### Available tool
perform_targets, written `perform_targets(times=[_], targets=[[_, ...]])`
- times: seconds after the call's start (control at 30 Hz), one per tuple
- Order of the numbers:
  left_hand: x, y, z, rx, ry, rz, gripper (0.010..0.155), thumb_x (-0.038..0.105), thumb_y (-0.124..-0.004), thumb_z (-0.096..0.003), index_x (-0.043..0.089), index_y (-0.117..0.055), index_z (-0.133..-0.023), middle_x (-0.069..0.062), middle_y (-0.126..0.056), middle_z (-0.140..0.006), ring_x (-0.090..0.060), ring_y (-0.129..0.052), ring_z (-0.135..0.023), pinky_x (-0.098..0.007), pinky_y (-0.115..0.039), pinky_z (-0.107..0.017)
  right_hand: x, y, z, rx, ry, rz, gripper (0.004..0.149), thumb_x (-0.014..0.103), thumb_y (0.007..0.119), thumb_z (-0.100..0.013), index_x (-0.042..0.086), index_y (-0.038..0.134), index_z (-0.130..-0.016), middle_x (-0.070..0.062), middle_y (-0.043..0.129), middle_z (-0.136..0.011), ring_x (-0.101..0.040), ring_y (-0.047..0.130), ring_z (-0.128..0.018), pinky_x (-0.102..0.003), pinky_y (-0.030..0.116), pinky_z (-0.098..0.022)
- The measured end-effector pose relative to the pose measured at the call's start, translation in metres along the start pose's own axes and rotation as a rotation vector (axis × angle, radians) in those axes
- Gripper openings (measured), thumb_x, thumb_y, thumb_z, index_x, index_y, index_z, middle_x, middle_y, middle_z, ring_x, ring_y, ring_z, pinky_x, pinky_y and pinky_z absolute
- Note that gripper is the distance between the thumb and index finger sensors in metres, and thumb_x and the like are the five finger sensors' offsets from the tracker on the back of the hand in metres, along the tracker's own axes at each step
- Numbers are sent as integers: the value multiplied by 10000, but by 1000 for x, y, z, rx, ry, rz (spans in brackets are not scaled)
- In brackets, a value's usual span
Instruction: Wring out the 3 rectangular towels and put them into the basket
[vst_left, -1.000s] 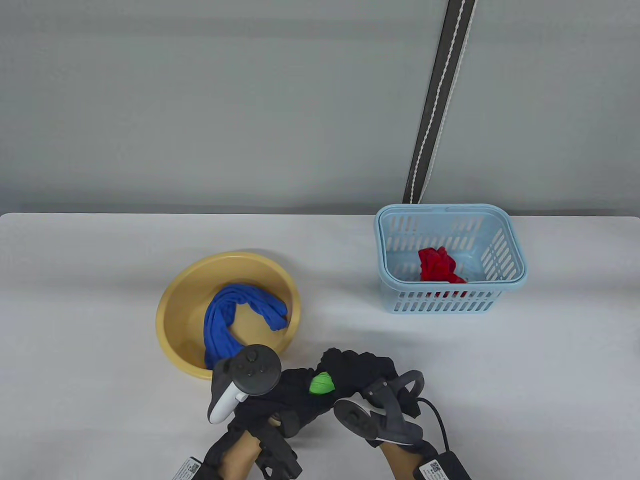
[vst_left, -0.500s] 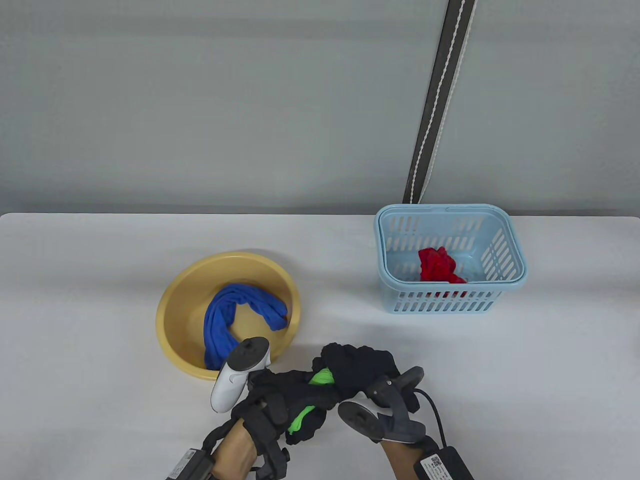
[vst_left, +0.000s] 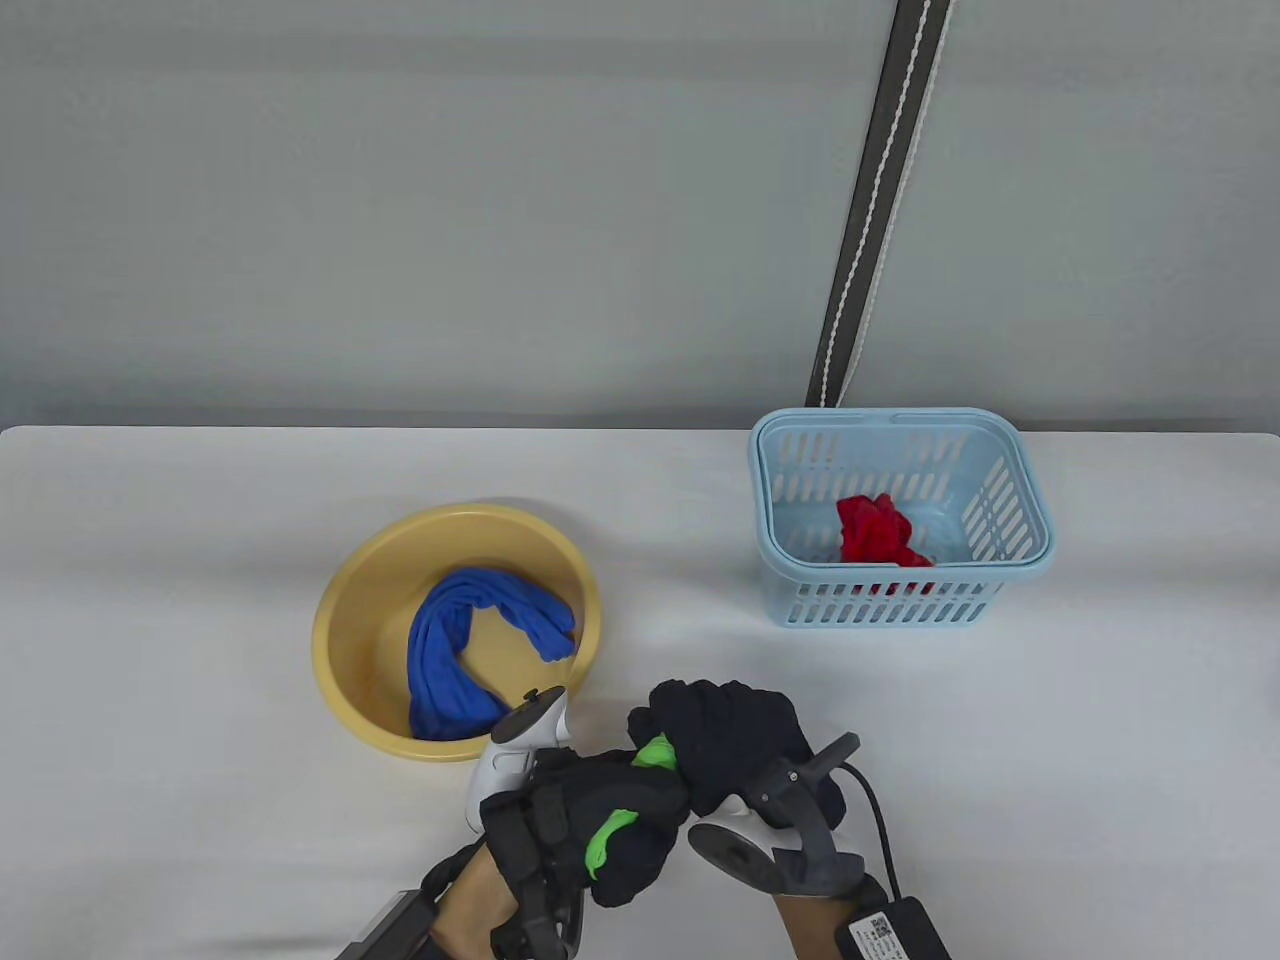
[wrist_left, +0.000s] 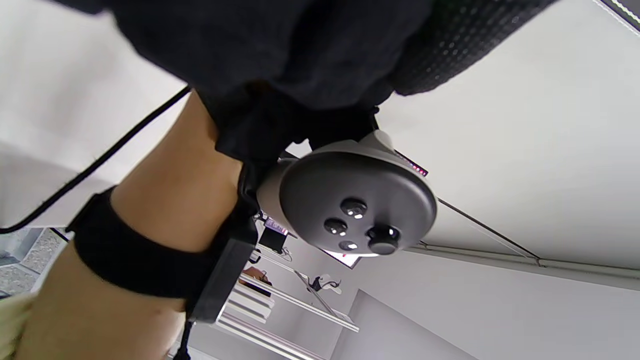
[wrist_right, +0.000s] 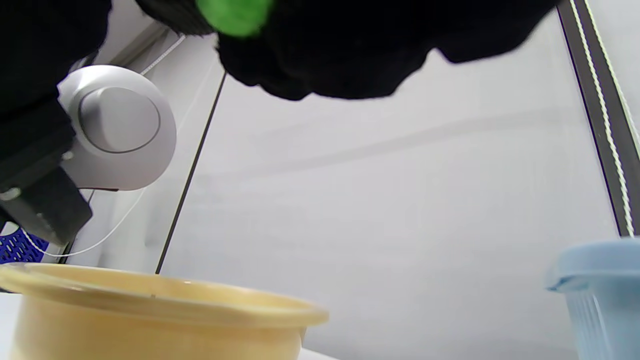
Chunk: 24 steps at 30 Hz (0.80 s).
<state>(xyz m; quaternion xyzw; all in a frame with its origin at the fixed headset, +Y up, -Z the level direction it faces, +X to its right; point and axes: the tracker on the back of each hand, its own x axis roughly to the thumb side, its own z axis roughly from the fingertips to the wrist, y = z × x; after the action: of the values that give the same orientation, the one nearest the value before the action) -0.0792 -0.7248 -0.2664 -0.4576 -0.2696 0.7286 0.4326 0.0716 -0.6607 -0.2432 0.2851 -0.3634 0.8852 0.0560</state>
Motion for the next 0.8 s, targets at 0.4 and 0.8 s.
perform_targets(times=[0.4,0.8], targets=[[4,11,20,170,129,-339,429,581,-782,-588,181,-852,-728,52,-1021,-424,-211,-1000,-236,-385,-891,-178,8,2,2,105,-85,101,453,478,811,-535,158,712,-839,-67,972,-666,-238,1044,-393,-468,888,-323],[17,-1,43,396,306,-914,606,627,-801,-553,118,-796,-883,-96,-1018,-686,-346,-1011,-491,-496,-886,-374,26,5,7,279,-218,111,542,417,956,-449,230,729,-905,-61,904,-891,-270,1019,-716,-527,875,-502]])
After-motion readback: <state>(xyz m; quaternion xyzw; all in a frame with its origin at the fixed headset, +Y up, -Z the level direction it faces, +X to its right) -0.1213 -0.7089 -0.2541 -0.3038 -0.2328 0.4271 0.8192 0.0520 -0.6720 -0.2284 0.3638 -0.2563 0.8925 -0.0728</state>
